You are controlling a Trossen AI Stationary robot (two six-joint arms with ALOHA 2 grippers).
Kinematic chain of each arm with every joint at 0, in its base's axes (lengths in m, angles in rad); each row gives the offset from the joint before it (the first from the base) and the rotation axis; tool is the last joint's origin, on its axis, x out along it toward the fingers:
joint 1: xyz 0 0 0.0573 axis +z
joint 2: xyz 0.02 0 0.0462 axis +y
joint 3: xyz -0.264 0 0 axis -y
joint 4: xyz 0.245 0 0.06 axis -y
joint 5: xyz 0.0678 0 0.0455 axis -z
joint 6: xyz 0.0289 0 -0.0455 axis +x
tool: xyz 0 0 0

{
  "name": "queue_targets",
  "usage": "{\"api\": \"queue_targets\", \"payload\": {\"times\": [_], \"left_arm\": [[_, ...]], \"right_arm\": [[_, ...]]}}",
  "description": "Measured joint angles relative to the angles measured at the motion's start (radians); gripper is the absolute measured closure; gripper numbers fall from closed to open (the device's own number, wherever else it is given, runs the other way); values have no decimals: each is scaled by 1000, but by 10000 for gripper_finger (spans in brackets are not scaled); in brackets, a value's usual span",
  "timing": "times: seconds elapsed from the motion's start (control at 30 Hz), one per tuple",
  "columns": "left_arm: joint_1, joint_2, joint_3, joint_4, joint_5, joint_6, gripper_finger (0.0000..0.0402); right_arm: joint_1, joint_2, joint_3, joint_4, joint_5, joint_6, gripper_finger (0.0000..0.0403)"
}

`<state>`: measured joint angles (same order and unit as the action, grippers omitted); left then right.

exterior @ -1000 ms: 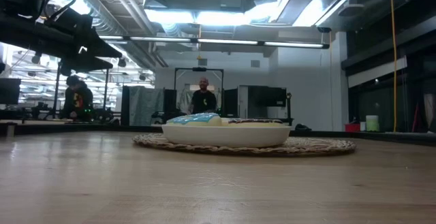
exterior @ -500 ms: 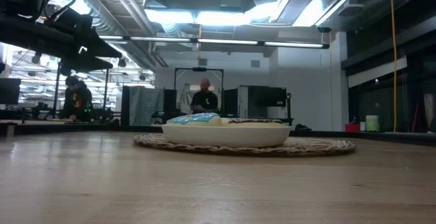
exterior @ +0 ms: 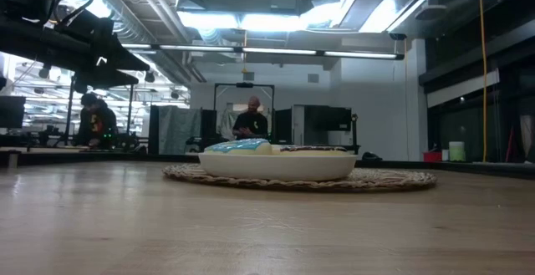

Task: Pick & Place donuts
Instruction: Put the small light blue donut on the red plate

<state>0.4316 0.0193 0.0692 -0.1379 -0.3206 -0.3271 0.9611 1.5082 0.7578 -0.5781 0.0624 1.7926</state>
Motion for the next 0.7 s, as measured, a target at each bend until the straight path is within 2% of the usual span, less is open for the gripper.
{"api": "queue_targets", "payload": {"times": [0.7], "left_arm": [[0,0,0,1,0,0,135]], "right_arm": [[-2,35,0,41,-3,-39,208]]}}
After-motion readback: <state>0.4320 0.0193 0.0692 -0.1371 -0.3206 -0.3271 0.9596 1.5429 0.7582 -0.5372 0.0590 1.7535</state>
